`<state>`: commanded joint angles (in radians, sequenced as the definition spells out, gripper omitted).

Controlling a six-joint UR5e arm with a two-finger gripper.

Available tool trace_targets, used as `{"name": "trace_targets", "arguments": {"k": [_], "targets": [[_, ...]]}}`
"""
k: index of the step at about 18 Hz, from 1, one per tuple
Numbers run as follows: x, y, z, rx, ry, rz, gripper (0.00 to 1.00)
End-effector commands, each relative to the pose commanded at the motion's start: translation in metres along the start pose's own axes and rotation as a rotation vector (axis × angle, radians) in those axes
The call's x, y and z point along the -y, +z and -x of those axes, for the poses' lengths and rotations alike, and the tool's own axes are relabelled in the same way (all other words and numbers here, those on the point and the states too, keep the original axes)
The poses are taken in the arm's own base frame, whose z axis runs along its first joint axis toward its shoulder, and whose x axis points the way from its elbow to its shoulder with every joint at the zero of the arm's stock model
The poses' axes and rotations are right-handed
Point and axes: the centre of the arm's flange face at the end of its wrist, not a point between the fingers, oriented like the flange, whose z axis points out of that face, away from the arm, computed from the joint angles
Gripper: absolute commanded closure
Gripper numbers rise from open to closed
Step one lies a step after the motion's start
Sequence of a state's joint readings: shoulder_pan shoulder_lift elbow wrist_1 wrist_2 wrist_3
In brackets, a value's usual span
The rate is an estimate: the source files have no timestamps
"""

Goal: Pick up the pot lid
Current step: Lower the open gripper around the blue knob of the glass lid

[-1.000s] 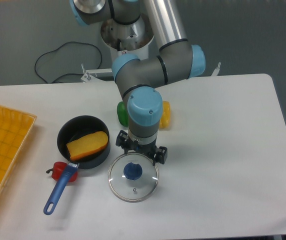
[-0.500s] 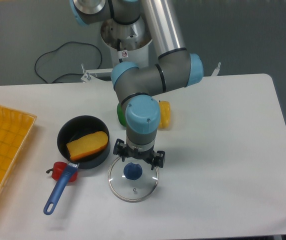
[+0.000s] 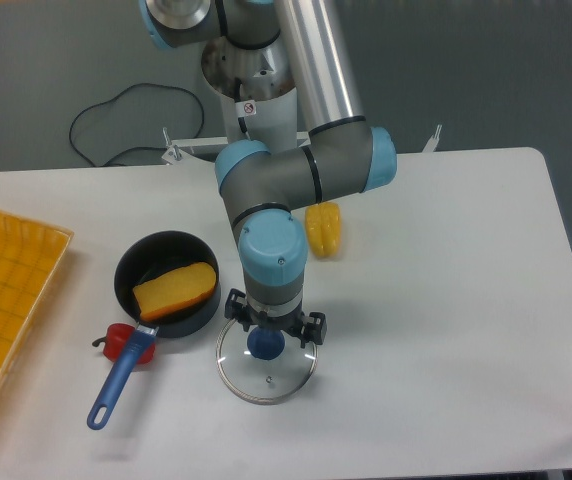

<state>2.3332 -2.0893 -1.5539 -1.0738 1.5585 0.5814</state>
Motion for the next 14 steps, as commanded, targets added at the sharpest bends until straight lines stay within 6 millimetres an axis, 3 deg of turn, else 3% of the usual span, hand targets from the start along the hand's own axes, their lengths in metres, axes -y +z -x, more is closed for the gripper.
{"name": "trace_targets", "arguments": {"k": [14], "targets": [[0.007,0.018,0.002,-0.007,-0.026,0.003,0.0]]}}
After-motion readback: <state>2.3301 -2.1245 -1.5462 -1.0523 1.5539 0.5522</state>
